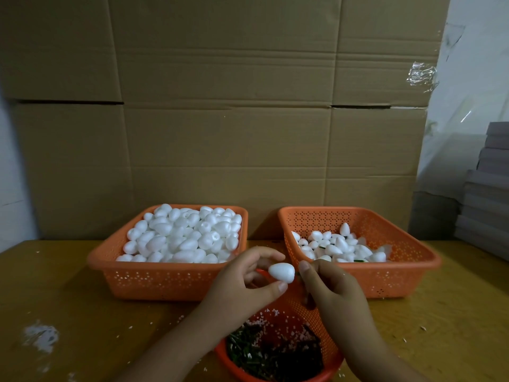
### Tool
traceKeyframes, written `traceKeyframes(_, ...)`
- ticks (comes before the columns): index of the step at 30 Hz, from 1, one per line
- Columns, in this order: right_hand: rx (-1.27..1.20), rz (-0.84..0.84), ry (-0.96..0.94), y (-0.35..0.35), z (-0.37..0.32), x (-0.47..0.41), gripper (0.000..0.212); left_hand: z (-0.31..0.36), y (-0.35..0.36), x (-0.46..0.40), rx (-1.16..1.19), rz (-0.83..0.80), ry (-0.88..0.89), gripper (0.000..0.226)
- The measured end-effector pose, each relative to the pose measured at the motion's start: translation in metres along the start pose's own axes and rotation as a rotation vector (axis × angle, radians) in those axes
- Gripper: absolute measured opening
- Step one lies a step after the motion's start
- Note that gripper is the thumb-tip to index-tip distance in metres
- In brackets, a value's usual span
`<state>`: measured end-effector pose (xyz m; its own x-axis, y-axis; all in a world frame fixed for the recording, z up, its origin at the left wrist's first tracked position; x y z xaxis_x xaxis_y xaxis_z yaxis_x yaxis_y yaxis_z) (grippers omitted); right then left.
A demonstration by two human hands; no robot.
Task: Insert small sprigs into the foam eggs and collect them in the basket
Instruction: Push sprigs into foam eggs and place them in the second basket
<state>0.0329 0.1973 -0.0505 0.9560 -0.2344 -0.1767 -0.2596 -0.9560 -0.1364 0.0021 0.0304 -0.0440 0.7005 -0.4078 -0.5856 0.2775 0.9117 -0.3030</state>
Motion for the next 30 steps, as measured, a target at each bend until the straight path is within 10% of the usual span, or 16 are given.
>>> traceKeyframes(30,0.049,-0.006,-0.029,0.0003,-0.0020,0.0034,0.012,-0.0061,-0.0012,-0.0012,0.106,0.107,-0.053,0.022)
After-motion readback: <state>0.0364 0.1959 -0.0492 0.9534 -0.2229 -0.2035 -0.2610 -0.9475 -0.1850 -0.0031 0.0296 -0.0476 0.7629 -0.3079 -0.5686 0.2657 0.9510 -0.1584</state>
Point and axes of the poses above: each hand's wrist, its own x-axis away from the middle knuckle, its own y-axis out of the palm, z = x × y, the point moved 2 cm from there along -x, towards the middle knuckle, and after that the axes turned 14 degrees about y, right-handed, at the moved point
